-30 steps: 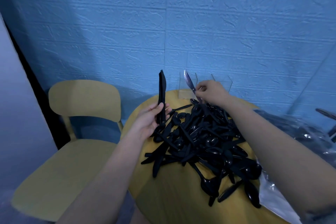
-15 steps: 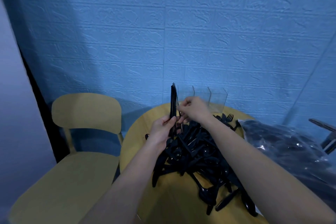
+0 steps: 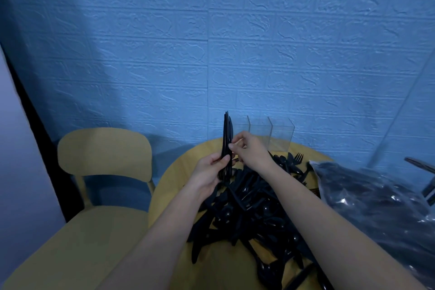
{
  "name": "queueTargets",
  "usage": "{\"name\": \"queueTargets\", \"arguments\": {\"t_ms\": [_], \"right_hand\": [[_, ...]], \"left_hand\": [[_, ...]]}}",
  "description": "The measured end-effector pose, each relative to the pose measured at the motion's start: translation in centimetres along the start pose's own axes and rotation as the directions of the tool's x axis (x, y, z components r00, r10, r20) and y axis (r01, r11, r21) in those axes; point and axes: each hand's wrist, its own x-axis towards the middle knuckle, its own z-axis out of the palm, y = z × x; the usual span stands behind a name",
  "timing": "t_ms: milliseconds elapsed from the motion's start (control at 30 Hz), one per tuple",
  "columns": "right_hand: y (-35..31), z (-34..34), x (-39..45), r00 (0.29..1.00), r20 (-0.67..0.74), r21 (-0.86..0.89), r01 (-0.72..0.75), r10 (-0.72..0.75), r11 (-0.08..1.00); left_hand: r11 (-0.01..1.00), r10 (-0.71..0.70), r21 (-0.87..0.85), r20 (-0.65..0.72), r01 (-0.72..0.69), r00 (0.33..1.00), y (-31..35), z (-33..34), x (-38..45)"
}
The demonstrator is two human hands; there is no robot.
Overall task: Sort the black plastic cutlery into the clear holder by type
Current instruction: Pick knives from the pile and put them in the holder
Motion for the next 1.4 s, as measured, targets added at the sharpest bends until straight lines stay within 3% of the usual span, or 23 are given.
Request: {"name": "queueTargets", "arguments": {"t_ms": [133, 267, 367, 467, 600, 733, 867, 967, 1067, 1167, 1300, 1400], "right_hand": [[1.0, -0.8, 0.7, 0.994, -0.032, 0.142, -0.097, 0.103, 0.985], [1.5, -1.6, 1.6, 0.971, 0.152, 0.441, -0.232, 0.182, 0.867], [1.6, -2.5, 2.3, 0.944, 0.283, 0.534, -0.3, 0.168, 0.79], [1.6, -3.6, 3.5, 0.928, 0.344, 0.54, -0.32, 0.143, 0.778], [1.1, -4.7, 6.4, 0.941, 0.304, 0.457, -0.279, 0.147, 0.845], [0.6, -5.8, 10.0, 0.97, 0.191, 0.324, -0.21, 0.154, 0.923], [0.2, -6.6, 13.1, 0.988, 0.139, 0.242, -0.102, 0.07, 0.965], [0.2, -6.8, 15.1, 0.999, 0.022, 0.138, -0.035, 0.032, 0.99], [1.1, -6.5, 17.1, 0.99, -0.14, 0.067, -0.004, 0.014, 0.998], [2.1, -5.8, 19.0, 0.973, -0.232, 0.052, 0.019, -0.007, 0.998], [2.7, -4.0, 20.5, 0.981, -0.193, -0.026, 0.024, -0.028, 0.999], [3.8, -2.0, 21.3, 0.999, -0.042, -0.281, -0.035, 0.024, 0.959]], "left_hand": [[0.998, -0.051, -0.037, 0.0, 0.051, 0.999, -0.2, -0.2, 1.0], [0.983, -0.125, -0.119, 0.114, 0.138, 0.986, -0.4, 0.0, 2.1], [0.969, -0.174, -0.144, 0.193, 0.203, 0.966, -0.2, 0.1, 3.1], [0.962, -0.226, -0.095, 0.234, 0.254, 0.945, 0.7, 0.1, 4.6], [0.971, -0.236, 0.014, 0.26, 0.241, 0.936, 2.2, 0.8, 7.2], [0.98, -0.17, 0.143, 0.215, 0.141, 0.962, 3.9, 1.8, 10.5], [0.947, -0.061, 0.321, 0.16, 0.006, 0.985, 4.6, 2.4, 14.1], [0.806, 0.124, 0.57, 0.101, -0.159, 0.987, 4.6, 1.8, 16.5], [0.49, 0.35, 0.835, 0.075, -0.251, 0.934, 3.7, -0.4, 18.2], [0.299, 0.302, 0.928, 0.128, -0.221, 0.945, 2.1, -2.4, 19.1], [0.261, 0.318, 0.937, 0.143, -0.231, 0.937, 1.0, -2.9, 19.7], [0.296, 0.351, 0.924, 0.131, -0.243, 0.927, 0.7, -2.6, 19.9]]}}
